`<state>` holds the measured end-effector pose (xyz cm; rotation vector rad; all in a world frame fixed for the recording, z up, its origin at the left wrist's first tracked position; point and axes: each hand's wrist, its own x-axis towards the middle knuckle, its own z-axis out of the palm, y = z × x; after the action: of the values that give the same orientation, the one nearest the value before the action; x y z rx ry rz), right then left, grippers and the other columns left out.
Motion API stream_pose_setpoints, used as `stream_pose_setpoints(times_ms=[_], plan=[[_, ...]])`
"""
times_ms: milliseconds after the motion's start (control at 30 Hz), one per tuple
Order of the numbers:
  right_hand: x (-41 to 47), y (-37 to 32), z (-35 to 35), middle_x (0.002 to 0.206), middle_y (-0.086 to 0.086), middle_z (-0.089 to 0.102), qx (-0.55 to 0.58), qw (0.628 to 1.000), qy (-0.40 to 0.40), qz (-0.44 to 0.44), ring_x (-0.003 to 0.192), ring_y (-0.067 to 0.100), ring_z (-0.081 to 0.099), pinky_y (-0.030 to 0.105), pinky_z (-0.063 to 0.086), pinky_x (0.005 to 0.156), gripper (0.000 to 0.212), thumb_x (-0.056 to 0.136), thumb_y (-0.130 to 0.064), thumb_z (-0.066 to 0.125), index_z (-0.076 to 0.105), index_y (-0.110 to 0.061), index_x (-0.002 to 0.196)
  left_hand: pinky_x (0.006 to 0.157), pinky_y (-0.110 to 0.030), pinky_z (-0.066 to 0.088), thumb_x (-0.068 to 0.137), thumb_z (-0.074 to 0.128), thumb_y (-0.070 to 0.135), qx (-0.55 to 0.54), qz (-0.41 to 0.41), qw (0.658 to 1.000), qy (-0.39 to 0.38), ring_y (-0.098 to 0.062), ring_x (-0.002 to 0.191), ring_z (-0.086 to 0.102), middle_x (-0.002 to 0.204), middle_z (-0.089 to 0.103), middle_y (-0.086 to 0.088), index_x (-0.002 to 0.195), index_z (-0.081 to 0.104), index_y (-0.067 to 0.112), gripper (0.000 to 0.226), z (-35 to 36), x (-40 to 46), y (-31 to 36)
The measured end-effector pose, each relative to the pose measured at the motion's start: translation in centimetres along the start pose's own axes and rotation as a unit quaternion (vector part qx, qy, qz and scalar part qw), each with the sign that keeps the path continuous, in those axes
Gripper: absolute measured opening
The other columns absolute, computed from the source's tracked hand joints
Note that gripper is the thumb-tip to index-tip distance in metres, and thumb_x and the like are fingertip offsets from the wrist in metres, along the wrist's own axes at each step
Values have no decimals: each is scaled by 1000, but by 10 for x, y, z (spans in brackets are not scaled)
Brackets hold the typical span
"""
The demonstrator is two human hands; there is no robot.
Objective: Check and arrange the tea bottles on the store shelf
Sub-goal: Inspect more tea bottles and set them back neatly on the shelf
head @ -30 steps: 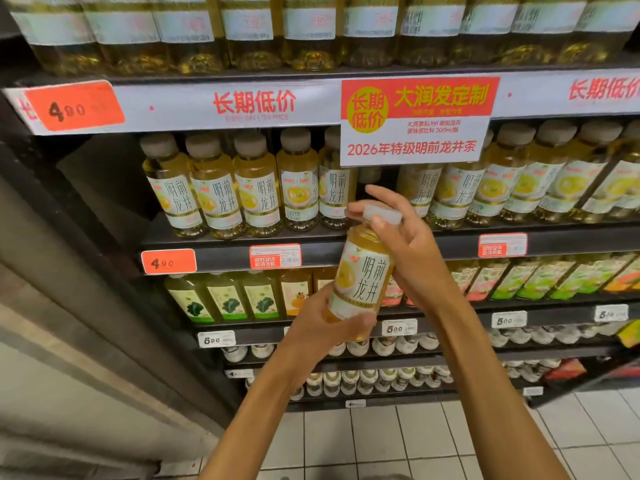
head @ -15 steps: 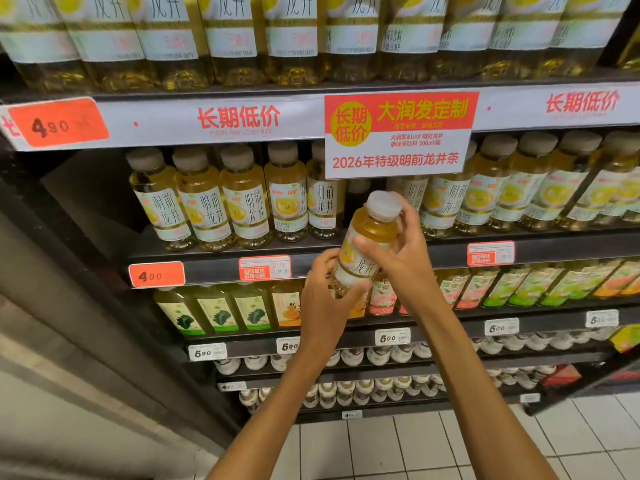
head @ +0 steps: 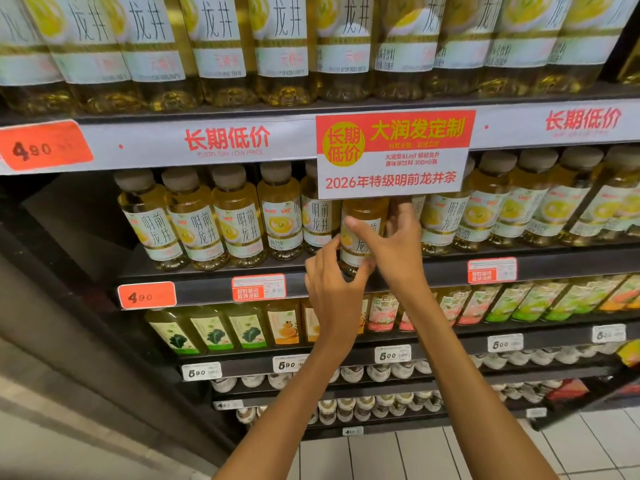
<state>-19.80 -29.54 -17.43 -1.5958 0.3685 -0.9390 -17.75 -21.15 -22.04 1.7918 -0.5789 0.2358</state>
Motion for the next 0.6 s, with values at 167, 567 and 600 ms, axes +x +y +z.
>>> stream_pose_setpoints(times_ms=[167, 567, 600], plan=[[-11, 1, 2, 117, 1, 50, -144, 979, 82, -116, 113, 11, 48, 14, 39, 94, 54, 79, -25, 77, 48, -6, 121, 67, -31, 52, 80, 73, 15, 15, 4, 999, 44, -15, 82, 52, 107, 52, -11, 124, 56, 5, 48, 10, 1, 3], [-5, 8, 4, 88, 25, 55, -344, 909, 153, -180, 92, 22, 34, 41, 38, 80, 27, 80, -13, 73, 57, 7, 87, 84, -31, 52, 88, 64, 9, -47, -49, 997, -33, -25, 98, 60, 110, 61, -17, 135, 44, 5, 51, 15, 9, 2], [-5, 9, 6, 88, 25, 55, -352, 904, 158, -183, 92, 22, 34, 39, 37, 80, 26, 79, -12, 74, 57, 7, 87, 86, -29, 50, 89, 63, 8, -41, -44, 997, -42, -25, 100, 60, 113, 60, -18, 136, 42, 4, 52, 14, 10, 1]])
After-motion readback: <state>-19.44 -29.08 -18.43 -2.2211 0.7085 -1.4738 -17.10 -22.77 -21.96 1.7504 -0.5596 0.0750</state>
